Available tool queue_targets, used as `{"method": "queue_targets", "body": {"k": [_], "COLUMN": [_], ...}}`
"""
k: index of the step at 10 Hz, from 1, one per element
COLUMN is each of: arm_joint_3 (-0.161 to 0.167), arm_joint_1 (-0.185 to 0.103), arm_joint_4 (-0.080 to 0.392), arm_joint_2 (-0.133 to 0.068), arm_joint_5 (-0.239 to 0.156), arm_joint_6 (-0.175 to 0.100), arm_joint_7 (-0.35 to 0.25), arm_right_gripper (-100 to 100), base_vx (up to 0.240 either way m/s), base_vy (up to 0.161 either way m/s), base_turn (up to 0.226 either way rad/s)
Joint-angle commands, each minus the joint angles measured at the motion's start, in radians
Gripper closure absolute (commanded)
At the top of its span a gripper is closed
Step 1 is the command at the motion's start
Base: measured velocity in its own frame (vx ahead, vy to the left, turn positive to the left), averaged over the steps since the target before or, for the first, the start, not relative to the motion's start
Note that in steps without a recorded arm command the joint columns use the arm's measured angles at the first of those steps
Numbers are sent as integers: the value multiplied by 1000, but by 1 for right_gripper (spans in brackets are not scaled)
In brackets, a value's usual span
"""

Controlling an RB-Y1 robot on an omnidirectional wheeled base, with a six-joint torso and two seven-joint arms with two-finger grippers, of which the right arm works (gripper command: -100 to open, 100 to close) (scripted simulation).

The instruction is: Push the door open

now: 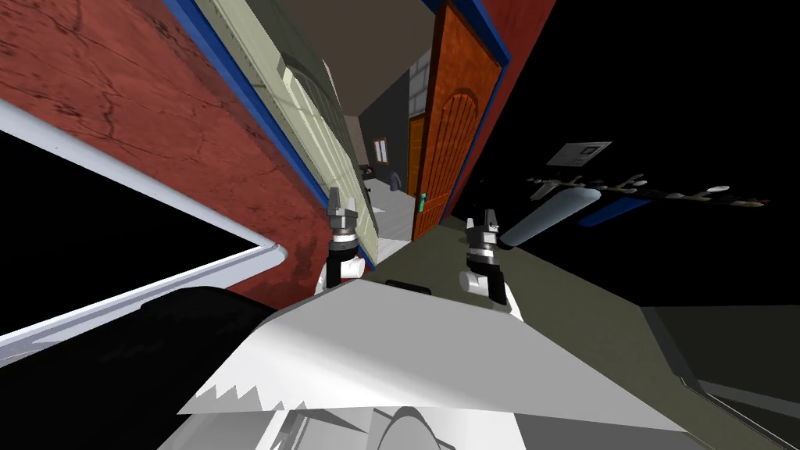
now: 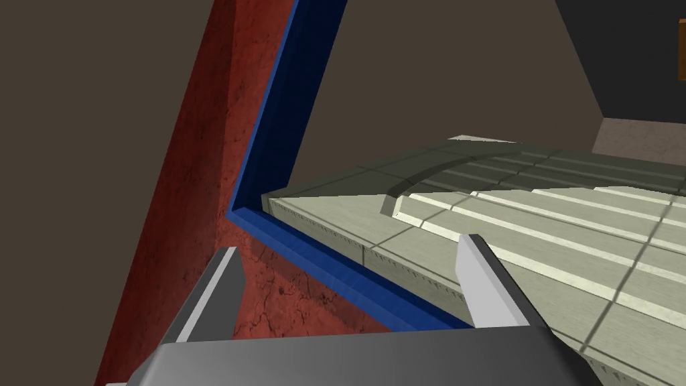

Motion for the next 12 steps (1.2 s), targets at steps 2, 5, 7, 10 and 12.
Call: {"method": "queue_targets", "body": {"k": [2,5,7,10,12], "arm_joint_3": [-5,-7,-8,-11,-12], "arm_joint_1": [-37,-79,-108,-153,-183], "arm_joint_4": [76,164,224,318,382], "arm_joint_2": [-17,-35,-47,-65,-78], "arm_joint_5": [-7,-14,-18,-26,-31], "arm_joint_6": [-8,-16,-21,-30,-35], "arm_joint_7": [-13,-25,-33,-47,-56], "arm_right_gripper": [-100,-100,-100,-100,-100], "base_vx": [62,79,62,49,65], "base_vy": [-90,-110,-99,-107,-113], "base_turn": [190,195,172,200,193]}}
